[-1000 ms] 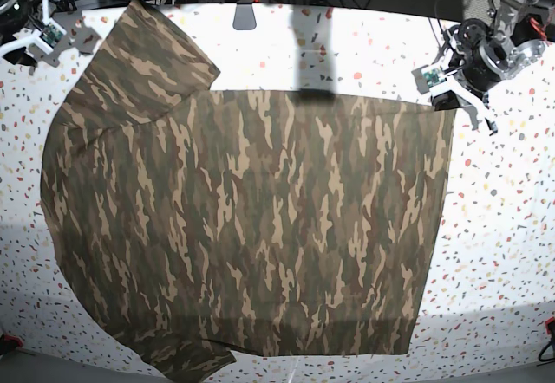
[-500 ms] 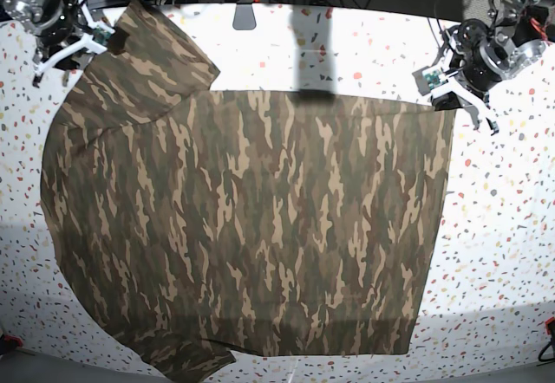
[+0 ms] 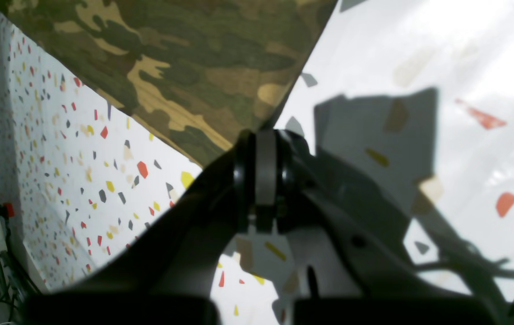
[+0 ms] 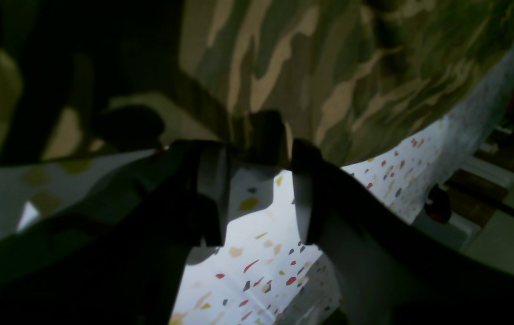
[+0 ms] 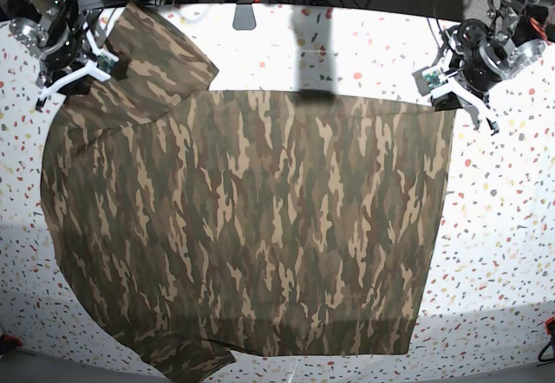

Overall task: Fold the T-shirt properly
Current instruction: 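Lift the held edge and drag the shirt toward the robot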

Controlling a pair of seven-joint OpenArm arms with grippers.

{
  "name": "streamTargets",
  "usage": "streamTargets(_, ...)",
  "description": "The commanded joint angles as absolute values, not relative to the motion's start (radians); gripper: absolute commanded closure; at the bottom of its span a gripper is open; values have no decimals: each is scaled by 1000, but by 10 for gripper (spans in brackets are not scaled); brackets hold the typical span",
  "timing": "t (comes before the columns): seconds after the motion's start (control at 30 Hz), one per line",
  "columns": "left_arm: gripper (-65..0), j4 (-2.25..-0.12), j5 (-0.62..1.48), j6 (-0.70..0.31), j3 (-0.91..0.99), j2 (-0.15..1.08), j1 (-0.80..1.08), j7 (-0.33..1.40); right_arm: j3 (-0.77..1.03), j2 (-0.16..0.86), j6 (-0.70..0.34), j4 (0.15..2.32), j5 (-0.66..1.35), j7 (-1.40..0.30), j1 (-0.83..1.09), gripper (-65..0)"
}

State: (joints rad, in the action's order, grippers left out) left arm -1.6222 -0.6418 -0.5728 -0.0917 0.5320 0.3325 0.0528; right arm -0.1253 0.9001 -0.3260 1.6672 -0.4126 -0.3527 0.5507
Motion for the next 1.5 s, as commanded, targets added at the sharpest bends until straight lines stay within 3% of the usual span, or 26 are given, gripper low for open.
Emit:
streamTargets(0.0,0,-1631,-646,-568,-87,546,332,60,-119,906,-321,1663,-411,-344,543,-238)
streamTargets(0.4,0,-1631,-646,-567,-87,546,332,59,-126,878,-326,1658,-416,-243,510,-243)
streamTargets(0.53,0,-1631,-646,-568,-87,546,332,60,-126,877,-327,1658,-385,-244,460,-334)
streamTargets(0.9,0,-1631,-646,-568,-87,546,332,60,-127,872,-421,1658,-302,-270,427,-328)
streamTargets(1.1,0,-1631,-646,-568,-87,546,333,60,-127,873,-412,1658,-268,-330,427,-175)
streamTargets(1.2,0,-1631,-645,-568,-87,546,333,60,-126,873,-392,1658,-223,-363,427,-18)
streamTargets(1.47,0,-1631,-540,-568,-87,546,334,61,-125,884,-257,1658,-224,-361,428,0)
